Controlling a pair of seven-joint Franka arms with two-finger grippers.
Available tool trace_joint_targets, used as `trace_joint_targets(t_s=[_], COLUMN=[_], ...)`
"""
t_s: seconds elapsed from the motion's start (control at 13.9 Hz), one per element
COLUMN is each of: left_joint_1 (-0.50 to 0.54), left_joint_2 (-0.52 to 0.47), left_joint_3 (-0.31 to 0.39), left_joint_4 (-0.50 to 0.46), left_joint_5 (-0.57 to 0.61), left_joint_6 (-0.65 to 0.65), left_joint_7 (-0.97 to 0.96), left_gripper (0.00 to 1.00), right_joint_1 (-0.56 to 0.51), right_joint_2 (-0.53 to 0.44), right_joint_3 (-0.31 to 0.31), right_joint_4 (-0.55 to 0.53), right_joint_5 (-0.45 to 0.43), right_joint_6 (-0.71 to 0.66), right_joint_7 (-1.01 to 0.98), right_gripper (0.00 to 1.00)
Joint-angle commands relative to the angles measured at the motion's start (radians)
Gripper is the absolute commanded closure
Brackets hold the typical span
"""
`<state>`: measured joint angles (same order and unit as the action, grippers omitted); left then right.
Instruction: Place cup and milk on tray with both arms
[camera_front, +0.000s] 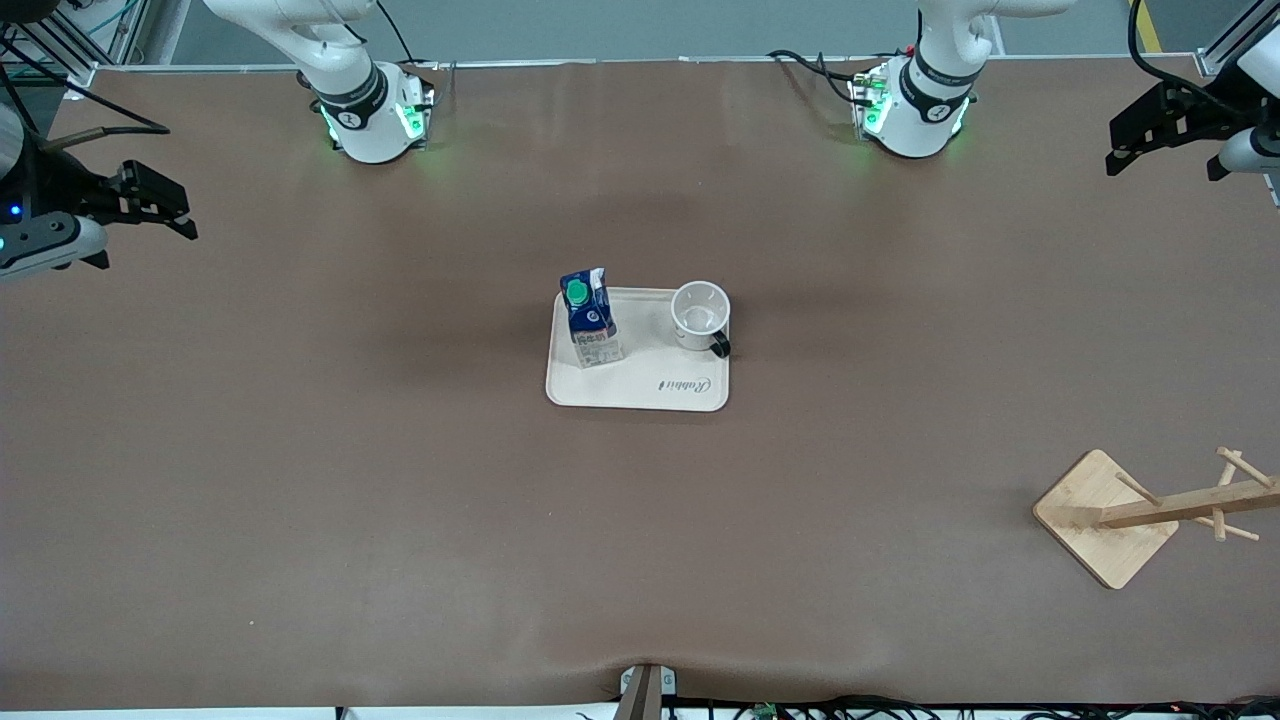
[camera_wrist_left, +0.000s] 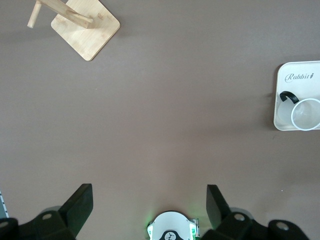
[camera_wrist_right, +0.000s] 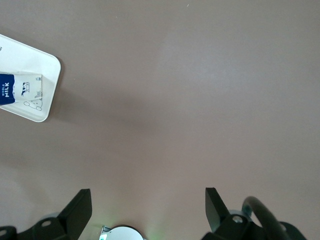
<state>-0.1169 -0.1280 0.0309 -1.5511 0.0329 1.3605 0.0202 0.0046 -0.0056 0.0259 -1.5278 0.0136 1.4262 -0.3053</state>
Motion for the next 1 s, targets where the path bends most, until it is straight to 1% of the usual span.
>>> trace_joint_targets(t_s=[0.0, 0.07, 0.14, 0.22, 0.29, 0.43, 0.57, 0.65, 0.72, 0.86, 0.93], left_joint_1=[-0.004, -0.001, 0.0, -0.004, -0.006, -0.001, 0.0, 0.002, 0.005, 0.006, 0.011], left_joint_2=[-0.022, -0.022, -0.021, -0.01, -0.01, -0.007, 0.008, 0.013, 0.013, 0.013, 0.013], left_joint_3=[-0.037, -0.048, -0.049, -0.049, -0.049, -0.049, -0.048, -0.048, -0.046, -0.04, -0.039], left_joint_4=[-0.041, -0.044, -0.043, -0.032, -0.032, -0.03, -0.003, 0.008, 0.008, 0.008, 0.008], left_joint_5=[0.004, 0.004, 0.004, 0.004, 0.004, 0.009, 0.012, 0.013, 0.01, 0.01, 0.01], left_joint_6=[0.035, 0.034, 0.034, 0.032, 0.032, 0.032, 0.032, 0.032, 0.032, 0.031, 0.029], left_joint_7=[-0.048, -0.069, -0.069, -0.059, -0.06, -0.063, -0.063, -0.059, -0.054, -0.051, -0.051], left_gripper=[0.0, 0.0, 0.0, 0.0, 0.0, 0.0, 0.0, 0.0, 0.0, 0.0, 0.0], right_joint_1=[-0.029, -0.059, -0.105, -0.133, -0.138, -0.138, -0.132, -0.112, -0.065, 0.032, 0.038], right_joint_2=[-0.011, -0.014, -0.019, -0.019, -0.02, -0.028, -0.028, -0.028, -0.028, -0.028, -0.028], right_joint_3=[-0.011, 0.002, 0.043, 0.078, 0.089, 0.083, 0.075, 0.053, 0.01, -0.094, -0.104], right_joint_4=[-0.011, -0.026, -0.028, -0.025, -0.025, -0.029, -0.029, -0.028, -0.028, -0.031, -0.031], right_joint_5=[-0.001, 0.009, 0.037, 0.045, 0.045, 0.046, 0.045, 0.045, 0.045, 0.045, 0.046], right_joint_6=[-0.015, -0.01, -0.007, -0.006, -0.007, -0.013, -0.016, -0.016, -0.016, -0.016, -0.015], right_joint_7=[-0.003, -0.003, -0.005, -0.005, -0.005, -0.003, -0.003, -0.003, -0.003, -0.003, -0.003], right_gripper=[0.0, 0.0, 0.0, 0.0, 0.0, 0.0, 0.0, 0.0, 0.0, 0.0, 0.0])
